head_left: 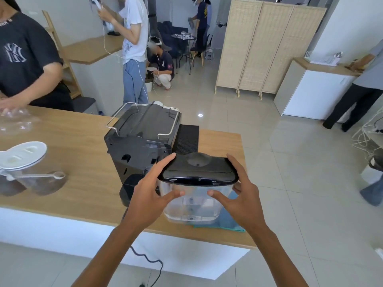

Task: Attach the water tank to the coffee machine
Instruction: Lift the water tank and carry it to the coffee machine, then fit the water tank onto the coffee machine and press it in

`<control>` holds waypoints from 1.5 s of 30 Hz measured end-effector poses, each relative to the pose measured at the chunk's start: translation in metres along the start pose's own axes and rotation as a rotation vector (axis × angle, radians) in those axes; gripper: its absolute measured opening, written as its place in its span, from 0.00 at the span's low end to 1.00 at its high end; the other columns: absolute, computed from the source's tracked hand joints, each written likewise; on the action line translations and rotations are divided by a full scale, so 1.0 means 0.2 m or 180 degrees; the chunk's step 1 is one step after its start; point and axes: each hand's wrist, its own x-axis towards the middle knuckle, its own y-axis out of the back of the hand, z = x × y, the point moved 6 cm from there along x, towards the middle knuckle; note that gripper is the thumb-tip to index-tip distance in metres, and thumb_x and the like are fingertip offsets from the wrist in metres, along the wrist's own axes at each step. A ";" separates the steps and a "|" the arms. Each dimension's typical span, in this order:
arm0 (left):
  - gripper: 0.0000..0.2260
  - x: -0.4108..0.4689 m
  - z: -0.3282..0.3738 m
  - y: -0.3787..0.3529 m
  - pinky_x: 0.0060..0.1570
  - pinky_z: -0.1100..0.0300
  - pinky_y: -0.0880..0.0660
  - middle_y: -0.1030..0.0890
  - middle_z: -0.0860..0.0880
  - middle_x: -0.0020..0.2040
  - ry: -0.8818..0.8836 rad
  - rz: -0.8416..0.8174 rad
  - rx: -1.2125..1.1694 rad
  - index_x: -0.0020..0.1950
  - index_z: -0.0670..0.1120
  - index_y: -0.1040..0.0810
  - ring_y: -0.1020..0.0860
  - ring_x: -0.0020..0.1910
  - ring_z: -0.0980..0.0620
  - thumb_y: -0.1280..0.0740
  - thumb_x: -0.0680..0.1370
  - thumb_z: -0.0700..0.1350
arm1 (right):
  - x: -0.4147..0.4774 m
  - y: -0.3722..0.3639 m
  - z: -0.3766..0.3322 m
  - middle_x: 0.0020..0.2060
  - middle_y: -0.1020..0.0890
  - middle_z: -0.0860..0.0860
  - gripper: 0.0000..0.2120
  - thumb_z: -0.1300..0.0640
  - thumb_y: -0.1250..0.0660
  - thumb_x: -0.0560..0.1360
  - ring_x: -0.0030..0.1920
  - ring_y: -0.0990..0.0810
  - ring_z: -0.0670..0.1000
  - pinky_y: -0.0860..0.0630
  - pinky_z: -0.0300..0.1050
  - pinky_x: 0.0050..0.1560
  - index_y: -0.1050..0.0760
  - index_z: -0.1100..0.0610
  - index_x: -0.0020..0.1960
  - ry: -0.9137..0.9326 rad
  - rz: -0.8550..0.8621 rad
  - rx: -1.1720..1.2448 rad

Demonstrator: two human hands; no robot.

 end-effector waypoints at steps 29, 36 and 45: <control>0.40 0.15 -0.45 0.73 0.72 0.64 0.35 0.37 0.67 0.78 0.0015 -0.0113 -0.0018 0.80 0.65 0.44 0.36 0.77 0.60 0.27 0.72 0.59 | 0.18 -0.86 -0.30 0.76 0.27 0.40 0.44 0.42 0.24 0.71 0.75 0.27 0.46 0.26 0.58 0.71 0.41 0.39 0.81 -0.0116 0.0386 -0.0213; 0.40 0.21 -0.50 0.75 0.70 0.71 0.42 0.40 0.70 0.77 -0.0019 -0.0197 -0.0076 0.79 0.68 0.46 0.43 0.77 0.67 0.29 0.72 0.59 | 0.21 -0.93 -0.29 0.77 0.29 0.42 0.45 0.35 0.27 0.71 0.76 0.28 0.48 0.26 0.59 0.71 0.44 0.38 0.82 -0.0207 0.0424 -0.0294; 0.39 0.24 -0.52 0.76 0.77 0.42 0.39 0.39 0.60 0.81 0.0047 -0.0160 -0.0129 0.81 0.63 0.44 0.45 0.82 0.54 0.26 0.76 0.50 | 0.25 -0.94 -0.28 0.76 0.28 0.41 0.44 0.34 0.27 0.70 0.75 0.26 0.48 0.25 0.59 0.71 0.44 0.35 0.81 -0.0228 0.0501 -0.0454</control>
